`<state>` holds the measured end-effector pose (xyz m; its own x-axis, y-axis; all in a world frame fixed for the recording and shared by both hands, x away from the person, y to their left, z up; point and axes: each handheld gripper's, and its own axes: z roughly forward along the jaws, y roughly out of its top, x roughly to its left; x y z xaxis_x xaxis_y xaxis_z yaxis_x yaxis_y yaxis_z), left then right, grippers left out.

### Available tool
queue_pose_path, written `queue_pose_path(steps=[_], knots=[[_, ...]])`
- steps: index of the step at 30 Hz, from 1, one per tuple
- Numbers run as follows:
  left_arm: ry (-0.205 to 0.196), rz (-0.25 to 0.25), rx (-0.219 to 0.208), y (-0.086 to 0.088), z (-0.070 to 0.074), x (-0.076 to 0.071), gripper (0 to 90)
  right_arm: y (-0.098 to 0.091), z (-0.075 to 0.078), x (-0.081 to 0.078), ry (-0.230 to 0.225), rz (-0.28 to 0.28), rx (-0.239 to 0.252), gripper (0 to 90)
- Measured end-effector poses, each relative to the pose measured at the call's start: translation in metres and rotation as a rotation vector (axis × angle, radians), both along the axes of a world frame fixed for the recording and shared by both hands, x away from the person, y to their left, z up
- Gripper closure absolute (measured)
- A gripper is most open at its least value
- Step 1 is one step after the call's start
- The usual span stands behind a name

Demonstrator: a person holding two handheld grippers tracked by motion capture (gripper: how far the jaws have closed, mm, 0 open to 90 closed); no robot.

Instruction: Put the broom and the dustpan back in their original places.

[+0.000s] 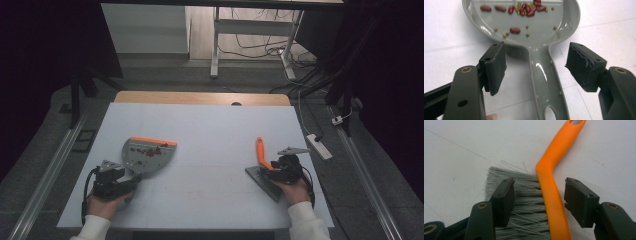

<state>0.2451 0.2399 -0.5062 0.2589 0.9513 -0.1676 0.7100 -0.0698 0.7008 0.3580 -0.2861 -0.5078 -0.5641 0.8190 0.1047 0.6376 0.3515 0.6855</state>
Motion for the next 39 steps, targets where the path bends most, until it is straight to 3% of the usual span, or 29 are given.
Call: queue_pose_path(steps=[3,6,9,13,18,27,39], knots=[[-0.025,-0.063,-0.02,-0.001,0.002,0.002,33.8,-0.002,0.002,-0.003,-0.019,0.01,0.015,41.1],[-0.016,-0.144,-0.055,-0.004,0.001,0.008,34.3,-0.002,0.005,-0.007,-0.043,0.03,0.023,41.1],[-0.018,-0.211,-0.055,-0.01,0.001,0.014,34.9,0.002,0.009,-0.012,-0.072,0.068,0.023,41.5],[-0.024,-0.287,-0.045,-0.016,0.001,0.021,35.7,0.007,0.01,-0.017,-0.077,0.124,0.033,41.6],[0.004,-0.366,-0.064,-0.021,-0.001,0.028,36.0,0.013,0.01,-0.021,-0.089,0.174,0.035,42.1],[0.018,-0.41,-0.04,-0.03,-0.003,0.029,37.4,0.024,0.009,-0.028,-0.11,0.254,0.032,42.5],[0.03,-0.424,-0.042,-0.032,-0.005,0.029,37.4,0.023,0.013,-0.034,-0.16,0.277,0.033,42.9]])
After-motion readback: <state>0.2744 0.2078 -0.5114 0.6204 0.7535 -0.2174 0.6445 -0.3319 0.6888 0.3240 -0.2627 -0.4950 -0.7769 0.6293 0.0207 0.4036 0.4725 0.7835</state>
